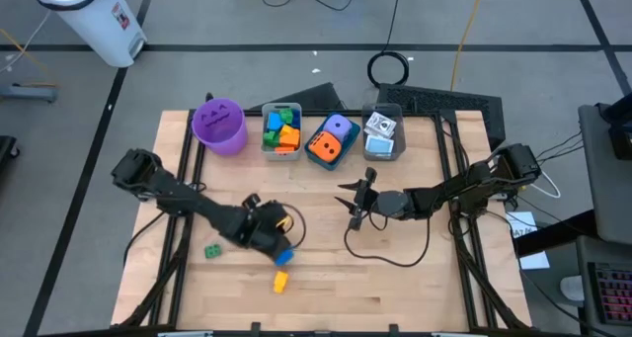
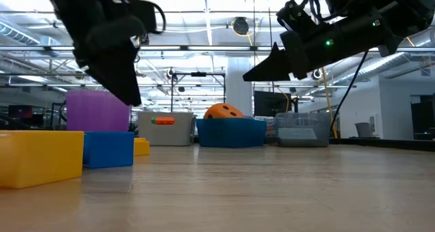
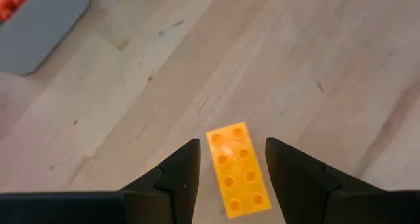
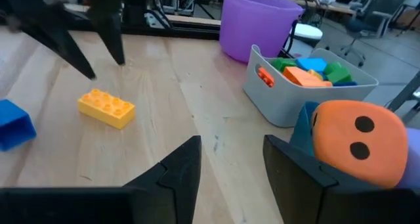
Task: Pick & Place Toys
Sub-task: Put the yellow game piece into the gray bin
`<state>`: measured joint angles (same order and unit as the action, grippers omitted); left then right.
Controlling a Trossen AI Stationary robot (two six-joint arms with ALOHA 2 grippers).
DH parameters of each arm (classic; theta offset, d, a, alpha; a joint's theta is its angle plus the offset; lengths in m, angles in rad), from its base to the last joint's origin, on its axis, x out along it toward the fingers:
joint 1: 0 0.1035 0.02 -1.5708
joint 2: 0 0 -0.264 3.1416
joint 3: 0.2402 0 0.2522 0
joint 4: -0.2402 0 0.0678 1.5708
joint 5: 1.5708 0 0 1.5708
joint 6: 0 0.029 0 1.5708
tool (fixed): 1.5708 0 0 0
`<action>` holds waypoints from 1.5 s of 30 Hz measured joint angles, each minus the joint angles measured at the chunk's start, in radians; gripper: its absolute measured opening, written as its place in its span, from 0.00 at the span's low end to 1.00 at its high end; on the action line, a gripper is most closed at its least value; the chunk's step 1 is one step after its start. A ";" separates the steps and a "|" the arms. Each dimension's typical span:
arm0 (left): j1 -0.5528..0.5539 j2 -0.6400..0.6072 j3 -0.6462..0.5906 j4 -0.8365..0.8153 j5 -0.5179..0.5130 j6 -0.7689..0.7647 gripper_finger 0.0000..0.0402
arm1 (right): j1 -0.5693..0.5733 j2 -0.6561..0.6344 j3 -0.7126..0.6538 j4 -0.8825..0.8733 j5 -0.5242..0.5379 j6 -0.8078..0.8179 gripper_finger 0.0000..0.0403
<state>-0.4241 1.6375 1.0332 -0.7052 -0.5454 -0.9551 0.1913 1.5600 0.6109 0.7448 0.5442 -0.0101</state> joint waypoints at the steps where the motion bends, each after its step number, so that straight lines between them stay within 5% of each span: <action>1: 0.019 0.000 0.000 0.001 0.023 0.018 0.44 | 0.000 0.000 0.000 0.000 0.000 0.006 0.39; 13: 0.117 0.000 0.000 0.006 0.188 0.082 0.44 | -0.024 0.000 0.000 0.015 0.002 -0.107 0.39; 45: 0.158 0.076 -0.003 0.077 0.298 0.081 0.44 | -0.068 0.000 0.000 0.008 0.000 -0.001 0.39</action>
<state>-0.2660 1.7130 1.0306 -0.6277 -0.2475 -0.8739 0.1238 1.5600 0.6106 0.7526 0.5446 -0.0115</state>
